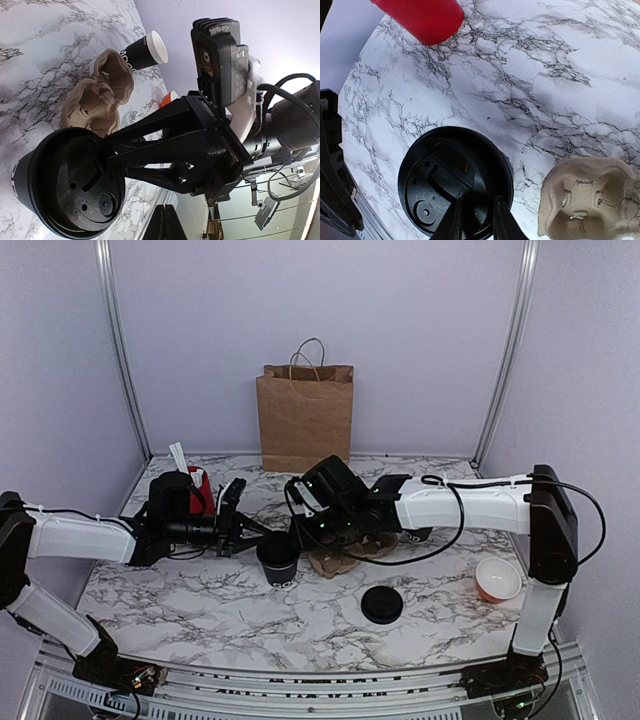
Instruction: Pack the takeout coffee
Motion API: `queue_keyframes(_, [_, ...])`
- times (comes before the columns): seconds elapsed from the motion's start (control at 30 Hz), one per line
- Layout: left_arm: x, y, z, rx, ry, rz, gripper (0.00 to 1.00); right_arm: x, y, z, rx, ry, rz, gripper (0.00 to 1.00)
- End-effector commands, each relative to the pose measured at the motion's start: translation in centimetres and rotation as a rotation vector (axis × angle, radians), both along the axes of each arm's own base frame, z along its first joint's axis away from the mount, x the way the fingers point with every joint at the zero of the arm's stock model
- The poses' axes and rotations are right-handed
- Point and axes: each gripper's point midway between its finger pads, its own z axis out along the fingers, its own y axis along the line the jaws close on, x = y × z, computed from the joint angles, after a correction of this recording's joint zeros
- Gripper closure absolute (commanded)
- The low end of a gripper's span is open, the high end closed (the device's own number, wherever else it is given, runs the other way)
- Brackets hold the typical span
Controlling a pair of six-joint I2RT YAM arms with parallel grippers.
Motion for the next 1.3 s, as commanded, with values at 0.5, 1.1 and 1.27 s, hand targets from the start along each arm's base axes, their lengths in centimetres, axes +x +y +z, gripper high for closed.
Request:
queue_keyframes(0.5, [0.2,0.7,-10.3,0.112,0.236,0.052,1.00,-0.1,0.0,-1.7,-0.037,0.037,0.012,0.79])
queue_keyframes(1.1, [1.1,0.9,-1.7,0.136,0.039,0.030,1.00,0.1,-0.1,-1.6,-0.039,0.036,0.007,0.80])
queue_keyframes(1.27, [1.1,3.1,-3.0,0.323,0.024,0.085,0.99,0.1,0.0,-1.6,-0.037,0.037,0.007,0.80])
